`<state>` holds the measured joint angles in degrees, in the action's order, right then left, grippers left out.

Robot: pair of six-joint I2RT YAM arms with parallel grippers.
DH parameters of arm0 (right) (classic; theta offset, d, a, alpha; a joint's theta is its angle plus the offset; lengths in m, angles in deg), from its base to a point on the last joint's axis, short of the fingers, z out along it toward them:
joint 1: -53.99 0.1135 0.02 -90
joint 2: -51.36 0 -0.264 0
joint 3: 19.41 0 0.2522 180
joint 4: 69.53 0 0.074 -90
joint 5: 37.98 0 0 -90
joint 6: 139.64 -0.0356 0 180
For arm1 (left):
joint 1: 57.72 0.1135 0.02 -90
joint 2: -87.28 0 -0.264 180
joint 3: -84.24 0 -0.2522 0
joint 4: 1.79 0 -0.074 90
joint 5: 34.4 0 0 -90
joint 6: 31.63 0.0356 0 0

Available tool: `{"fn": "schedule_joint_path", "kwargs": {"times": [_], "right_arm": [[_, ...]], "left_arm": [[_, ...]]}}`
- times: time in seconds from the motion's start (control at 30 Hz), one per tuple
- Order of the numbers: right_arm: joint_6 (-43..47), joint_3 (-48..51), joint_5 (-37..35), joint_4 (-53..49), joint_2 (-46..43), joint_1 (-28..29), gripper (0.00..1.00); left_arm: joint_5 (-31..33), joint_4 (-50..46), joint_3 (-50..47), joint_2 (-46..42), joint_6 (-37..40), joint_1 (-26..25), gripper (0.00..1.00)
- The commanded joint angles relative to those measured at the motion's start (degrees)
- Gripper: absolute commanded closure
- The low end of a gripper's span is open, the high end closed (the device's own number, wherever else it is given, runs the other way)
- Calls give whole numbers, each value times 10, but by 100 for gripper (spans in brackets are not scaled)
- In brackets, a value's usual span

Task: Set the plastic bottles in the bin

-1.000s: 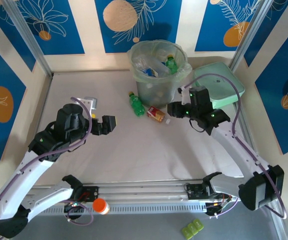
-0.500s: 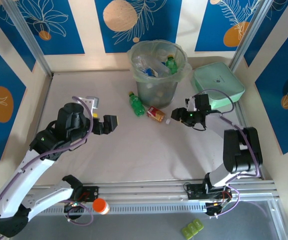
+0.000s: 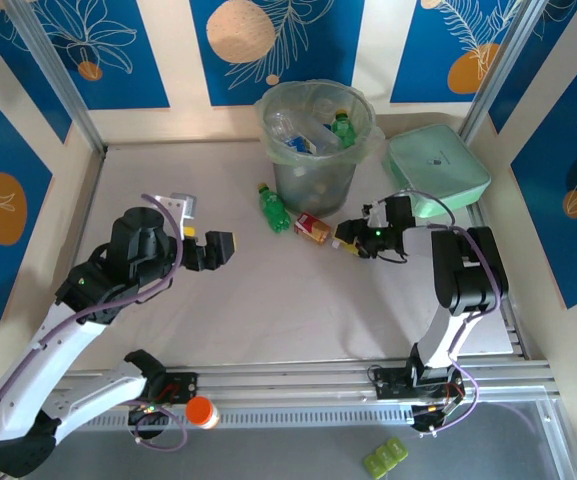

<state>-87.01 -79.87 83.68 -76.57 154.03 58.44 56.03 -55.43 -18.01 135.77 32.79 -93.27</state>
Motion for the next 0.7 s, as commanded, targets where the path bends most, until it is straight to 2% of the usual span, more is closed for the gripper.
{"fn": "schedule_joint_path", "kwargs": {"times": [0.0, 0.23, 0.67], "right_arm": [[-64, 30, 75, 93, 29, -14, 45], [-67, 43, 96, 116, 46, -14, 47], [-46, 30, 105, 87, 50, 5, 51]], "left_arm": [[-10, 8, -4, -1, 7, 0, 1], [-12, 10, -3, 1, 5, 0, 1], [-13, 9, 0, -2, 2, 0, 1]]}}
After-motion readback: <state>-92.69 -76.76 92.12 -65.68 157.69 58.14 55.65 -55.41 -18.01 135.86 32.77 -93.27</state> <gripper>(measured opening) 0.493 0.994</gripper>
